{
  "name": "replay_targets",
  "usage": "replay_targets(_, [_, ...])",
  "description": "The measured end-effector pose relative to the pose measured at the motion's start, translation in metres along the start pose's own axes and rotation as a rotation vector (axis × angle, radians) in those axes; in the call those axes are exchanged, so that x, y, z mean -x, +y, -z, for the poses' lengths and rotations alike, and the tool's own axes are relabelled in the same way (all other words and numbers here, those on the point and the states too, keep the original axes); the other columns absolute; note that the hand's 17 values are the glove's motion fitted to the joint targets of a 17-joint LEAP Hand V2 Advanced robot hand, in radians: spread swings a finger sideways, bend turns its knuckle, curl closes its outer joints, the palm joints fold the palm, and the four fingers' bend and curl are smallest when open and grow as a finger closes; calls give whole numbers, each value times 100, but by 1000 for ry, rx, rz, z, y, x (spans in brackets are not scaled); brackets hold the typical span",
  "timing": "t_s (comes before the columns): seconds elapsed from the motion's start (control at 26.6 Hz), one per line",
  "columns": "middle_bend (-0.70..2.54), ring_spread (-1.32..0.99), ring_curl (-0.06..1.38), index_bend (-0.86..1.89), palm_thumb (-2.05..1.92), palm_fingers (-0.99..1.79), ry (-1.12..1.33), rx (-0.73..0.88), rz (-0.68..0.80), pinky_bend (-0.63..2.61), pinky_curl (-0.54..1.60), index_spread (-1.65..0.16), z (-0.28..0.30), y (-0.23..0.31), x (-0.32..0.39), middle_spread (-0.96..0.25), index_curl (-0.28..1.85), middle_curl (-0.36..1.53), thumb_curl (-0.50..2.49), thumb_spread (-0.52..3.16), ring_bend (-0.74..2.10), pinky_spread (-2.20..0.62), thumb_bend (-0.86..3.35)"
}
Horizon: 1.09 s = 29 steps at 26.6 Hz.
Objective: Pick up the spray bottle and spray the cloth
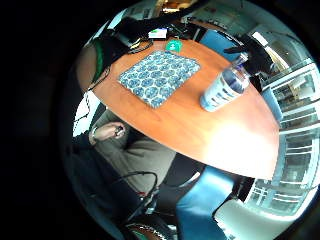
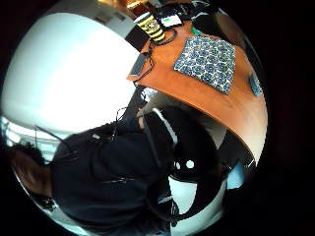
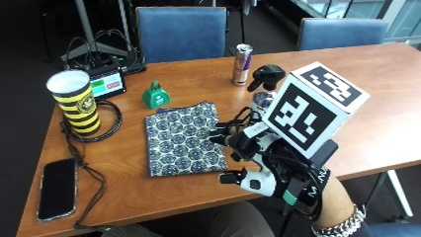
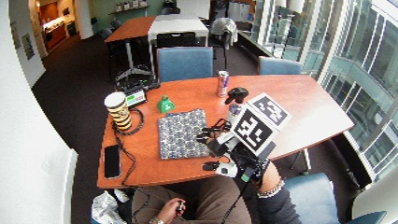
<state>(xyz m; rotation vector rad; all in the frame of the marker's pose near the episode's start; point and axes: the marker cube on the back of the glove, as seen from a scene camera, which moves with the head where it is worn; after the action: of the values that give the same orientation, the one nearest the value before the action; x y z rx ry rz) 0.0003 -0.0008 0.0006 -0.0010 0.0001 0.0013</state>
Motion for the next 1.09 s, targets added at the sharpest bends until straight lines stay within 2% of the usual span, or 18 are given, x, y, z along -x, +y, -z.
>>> replay_targets(0.19, [26,-7,15,24,36,63,1,3,-4,31,14,-29,-1,-1,-1,-8,16,13,8,68,34,14,21])
replay_targets(0.41, [25,-8,20,20,38,62,4,-14,8,30,19,-35,0,-5,-3,-10,22,18,11,92,33,18,20])
replay_targets(0.6, [25,-10,22,17,40,68,13,-145,47,28,21,-38,21,-27,-27,-12,24,22,13,104,34,19,18])
replay_targets(0.79, [27,-14,25,16,49,87,43,-280,-41,23,21,-37,41,-64,-82,-14,25,26,16,113,41,15,21])
replay_targets(1.09, [27,-16,30,13,58,87,14,-184,-155,20,25,-37,12,-81,-137,-16,28,30,20,118,42,11,21])
